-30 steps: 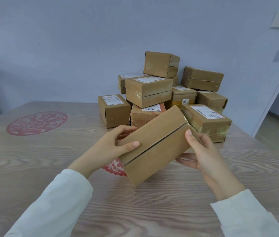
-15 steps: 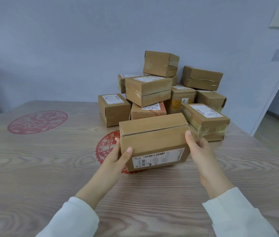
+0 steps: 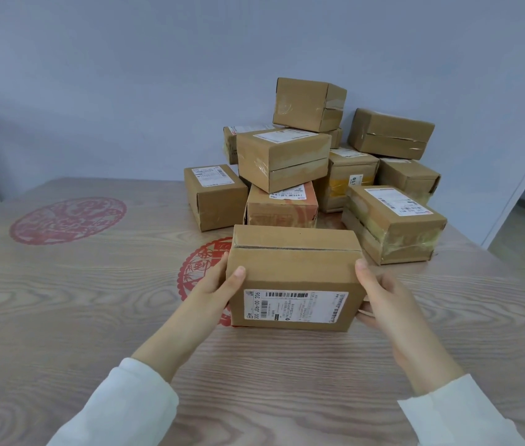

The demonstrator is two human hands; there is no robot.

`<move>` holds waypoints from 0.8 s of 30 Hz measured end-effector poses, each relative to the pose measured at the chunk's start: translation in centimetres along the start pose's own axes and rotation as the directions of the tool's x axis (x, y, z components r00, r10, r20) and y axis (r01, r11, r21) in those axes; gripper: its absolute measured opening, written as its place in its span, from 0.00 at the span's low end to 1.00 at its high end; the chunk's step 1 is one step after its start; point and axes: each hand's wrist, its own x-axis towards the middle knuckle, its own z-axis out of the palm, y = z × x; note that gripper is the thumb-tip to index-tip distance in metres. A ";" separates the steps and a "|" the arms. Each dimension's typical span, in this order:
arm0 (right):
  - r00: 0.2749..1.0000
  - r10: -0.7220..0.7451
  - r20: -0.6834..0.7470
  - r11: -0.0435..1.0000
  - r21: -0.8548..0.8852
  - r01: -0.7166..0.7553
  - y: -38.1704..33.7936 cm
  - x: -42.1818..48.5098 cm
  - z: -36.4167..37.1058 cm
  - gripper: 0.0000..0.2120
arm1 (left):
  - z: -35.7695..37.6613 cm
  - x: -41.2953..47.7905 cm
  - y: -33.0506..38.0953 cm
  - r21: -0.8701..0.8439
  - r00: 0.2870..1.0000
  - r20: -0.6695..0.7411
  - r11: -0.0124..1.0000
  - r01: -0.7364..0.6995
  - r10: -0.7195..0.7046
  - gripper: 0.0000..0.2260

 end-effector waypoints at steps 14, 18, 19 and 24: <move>0.978 -0.208 -0.020 0.956 -0.216 0.199 -5.2 4.5 -1.6 0.32 | -1.9 5.0 -1.5 -0.317 0.928 -0.257 0.931 0.183 -0.270 0.24; 0.969 -0.199 0.144 0.893 -0.381 0.240 -7.6 5.4 -0.1 0.34 | -1.0 3.6 1.4 -0.352 0.925 -0.220 0.909 0.221 -0.310 0.25; 0.966 -0.187 0.180 0.877 -0.412 0.247 -8.3 5.3 0.4 0.31 | -1.0 3.8 2.1 -0.339 0.916 -0.210 0.904 0.260 -0.342 0.23; 0.960 -0.110 0.258 0.823 -0.518 0.234 -10.8 4.4 1.3 0.27 | 0.1 3.4 6.6 -0.266 0.850 -0.197 0.861 0.434 -0.489 0.24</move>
